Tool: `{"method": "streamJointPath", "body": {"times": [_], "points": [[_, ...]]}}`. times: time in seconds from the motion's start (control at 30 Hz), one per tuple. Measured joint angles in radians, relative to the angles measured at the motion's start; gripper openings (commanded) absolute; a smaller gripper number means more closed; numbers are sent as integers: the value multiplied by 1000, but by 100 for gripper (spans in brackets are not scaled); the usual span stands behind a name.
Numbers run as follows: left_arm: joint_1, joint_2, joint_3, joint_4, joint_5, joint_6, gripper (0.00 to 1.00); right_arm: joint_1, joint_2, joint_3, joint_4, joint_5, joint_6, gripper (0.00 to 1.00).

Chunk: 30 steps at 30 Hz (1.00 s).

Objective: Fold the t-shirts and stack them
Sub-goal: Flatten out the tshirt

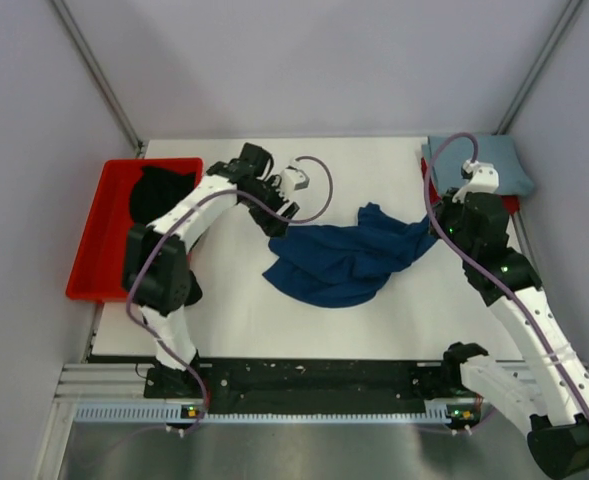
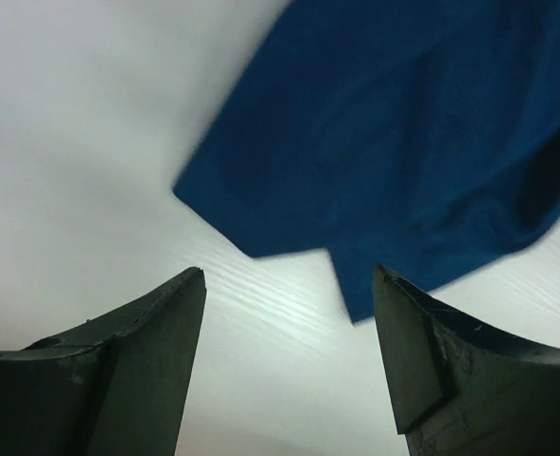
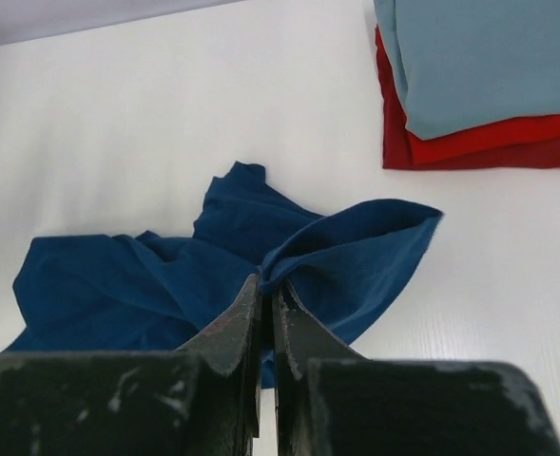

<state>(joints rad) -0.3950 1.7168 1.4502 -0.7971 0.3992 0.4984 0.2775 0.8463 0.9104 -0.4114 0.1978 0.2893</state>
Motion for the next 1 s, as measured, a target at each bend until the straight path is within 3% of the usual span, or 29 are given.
{"method": "streamJointPath", "body": {"times": [0.27, 0.6, 0.73, 0.83, 0.87, 1.0], "points": [[7, 587, 668, -185, -55, 22, 73, -2, 0, -2, -13, 29, -27, 0], [8, 594, 510, -243, -109, 17, 70, -6, 31, -2, -20, 30, -47, 0], [8, 557, 436, -228, -119, 20, 49, -6, 34, -2, -24, 30, -51, 0], [5, 560, 435, -230, -113, 16, 20, -6, 34, -2, -24, 31, -51, 0], [4, 563, 436, -232, -105, 15, 0, -6, 33, -2, -24, 31, -51, 0], [3, 570, 436, -239, -50, 12, 0, -6, 31, -2, -24, 33, -51, 0]]}}
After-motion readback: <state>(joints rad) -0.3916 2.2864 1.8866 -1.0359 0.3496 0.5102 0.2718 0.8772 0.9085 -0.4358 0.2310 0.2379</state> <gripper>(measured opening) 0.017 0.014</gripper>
